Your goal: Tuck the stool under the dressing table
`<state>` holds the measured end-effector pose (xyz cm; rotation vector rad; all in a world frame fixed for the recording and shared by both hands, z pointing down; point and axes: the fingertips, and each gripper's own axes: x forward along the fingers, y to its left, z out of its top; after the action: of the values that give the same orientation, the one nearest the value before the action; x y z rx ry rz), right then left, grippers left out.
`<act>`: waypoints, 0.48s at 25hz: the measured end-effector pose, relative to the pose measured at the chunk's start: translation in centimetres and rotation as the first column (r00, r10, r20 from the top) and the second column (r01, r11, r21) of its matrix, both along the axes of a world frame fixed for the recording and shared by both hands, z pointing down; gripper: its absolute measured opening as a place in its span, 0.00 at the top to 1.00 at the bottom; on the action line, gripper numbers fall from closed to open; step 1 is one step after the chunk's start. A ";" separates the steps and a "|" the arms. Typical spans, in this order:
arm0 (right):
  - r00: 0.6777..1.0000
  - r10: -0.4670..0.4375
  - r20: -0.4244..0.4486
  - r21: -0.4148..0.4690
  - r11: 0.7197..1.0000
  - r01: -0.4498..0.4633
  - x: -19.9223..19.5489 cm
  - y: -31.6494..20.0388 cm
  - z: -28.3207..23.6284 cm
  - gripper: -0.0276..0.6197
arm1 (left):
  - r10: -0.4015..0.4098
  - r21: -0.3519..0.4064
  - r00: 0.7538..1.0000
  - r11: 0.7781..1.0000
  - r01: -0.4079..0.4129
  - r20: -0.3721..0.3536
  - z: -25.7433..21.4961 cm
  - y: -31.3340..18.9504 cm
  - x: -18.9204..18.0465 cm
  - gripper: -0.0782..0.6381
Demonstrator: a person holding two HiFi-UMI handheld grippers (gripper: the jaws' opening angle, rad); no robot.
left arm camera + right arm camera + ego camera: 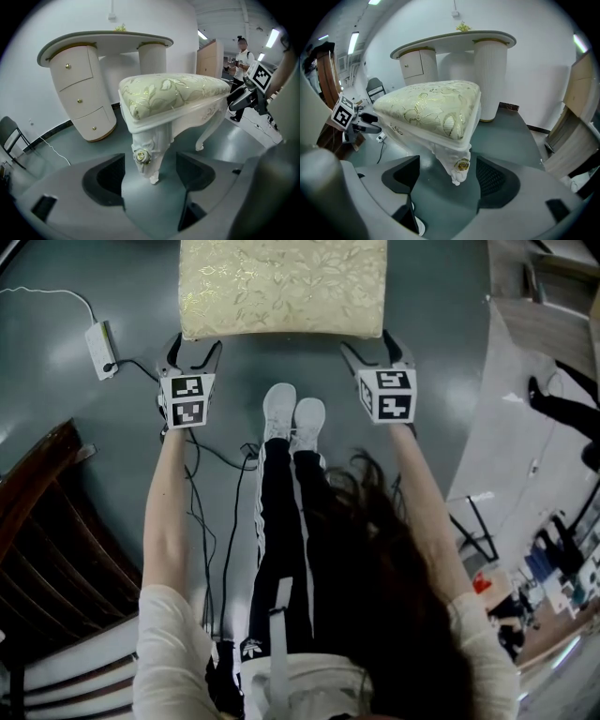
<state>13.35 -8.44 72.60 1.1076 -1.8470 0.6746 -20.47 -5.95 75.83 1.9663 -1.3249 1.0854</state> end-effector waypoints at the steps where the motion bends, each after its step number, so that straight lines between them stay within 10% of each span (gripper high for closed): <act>1: 1.000 0.001 0.000 -0.005 1.000 -0.001 -0.1 0.1 0.1 0.37 | 0.003 0.000 1.000 1.000 -0.003 0.000 0.0 -0.1 0.1 0.41; 12: 1.000 0.027 -0.015 0.003 1.000 -0.027 -0.2 -1.1 0.8 0.47 | 0.041 0.035 0.999 0.999 -0.041 -0.022 -0.3 -2.6 1.3 0.41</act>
<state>13.16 -9.51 73.39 1.1383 -1.8243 0.6773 -19.21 -8.55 75.56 2.0334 -1.3054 1.0626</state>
